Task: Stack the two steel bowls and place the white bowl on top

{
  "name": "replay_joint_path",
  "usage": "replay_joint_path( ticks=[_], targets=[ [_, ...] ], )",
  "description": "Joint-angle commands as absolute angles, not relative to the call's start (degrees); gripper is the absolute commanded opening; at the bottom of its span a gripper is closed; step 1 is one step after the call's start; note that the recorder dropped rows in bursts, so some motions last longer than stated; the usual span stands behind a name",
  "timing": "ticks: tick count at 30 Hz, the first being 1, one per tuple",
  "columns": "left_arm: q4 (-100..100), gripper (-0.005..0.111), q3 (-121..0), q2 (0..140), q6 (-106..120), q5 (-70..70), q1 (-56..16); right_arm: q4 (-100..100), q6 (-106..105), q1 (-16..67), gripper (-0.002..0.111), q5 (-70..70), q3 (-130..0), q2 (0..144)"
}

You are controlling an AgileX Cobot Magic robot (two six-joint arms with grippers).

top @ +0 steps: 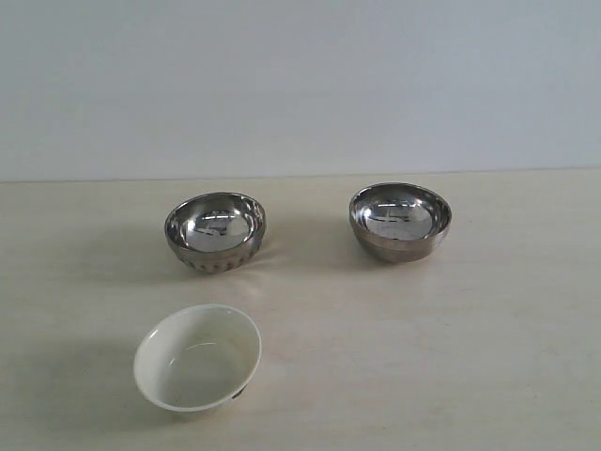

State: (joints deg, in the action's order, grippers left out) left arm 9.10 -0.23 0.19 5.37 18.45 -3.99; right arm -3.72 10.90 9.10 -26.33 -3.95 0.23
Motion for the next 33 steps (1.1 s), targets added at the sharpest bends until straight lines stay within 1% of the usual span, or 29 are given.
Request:
replay_joint_path(
  ticks=[1,4,10,12,13,15,20,22,25,28,31,33],
  targets=[
    [9.2,0.032,0.0,0.0,5.5,18.1,-3.8,-3.6,11.1,9.1,0.000,-22.8,-10.9,3.7],
    [9.2,0.032,0.0,0.0,5.5,18.1,-3.8,-3.6,11.1,9.1,0.000,-17.4,-16.8,8.7],
    [9.2,0.032,0.0,0.0,5.5,18.1,-3.8,-3.5,8.6,9.1,0.000,-11.1,-25.6,20.1],
    [9.2,0.032,0.0,0.0,5.5,18.1,-3.8,-3.5,8.2,9.1,0.005,-8.3,-28.3,24.4],
    [9.2,0.032,0.0,0.0,5.5,18.1,-3.8,-3.5,8.2,9.1,0.011,-7.0,-29.4,26.6],
    [9.2,0.032,0.0,0.0,5.5,18.1,-3.8,-3.5,8.2,9.1,0.026,-5.0,-31.0,30.4],
    [9.2,0.032,0.0,0.0,5.5,18.1,-3.8,-3.5,8.2,9.1,0.082,-5.9,-32.1,40.3],
    [9.2,0.032,0.0,0.0,5.5,18.1,-3.8,-3.5,8.2,9.1,0.095,-8.0,-32.1,44.8],
    [9.2,0.032,0.0,0.0,5.5,18.1,-3.8,-3.5,8.2,9.1,0.102,-12.7,-32.1,51.1],
    [9.2,0.032,0.0,0.0,5.5,18.1,-3.8,-3.5,10.4,9.1,0.103,-16.5,-32.2,57.6],
    [9.2,0.032,0.0,0.0,5.5,18.1,-3.8,-3.5,12.2,9.1,0.103,-15.4,-34.3,63.8],
    [9.2,0.032,0.0,0.0,5.5,18.1,-3.8,-3.0,12.2,9.2,0.103,-11.0,-37.1,68.0]
  ],
)
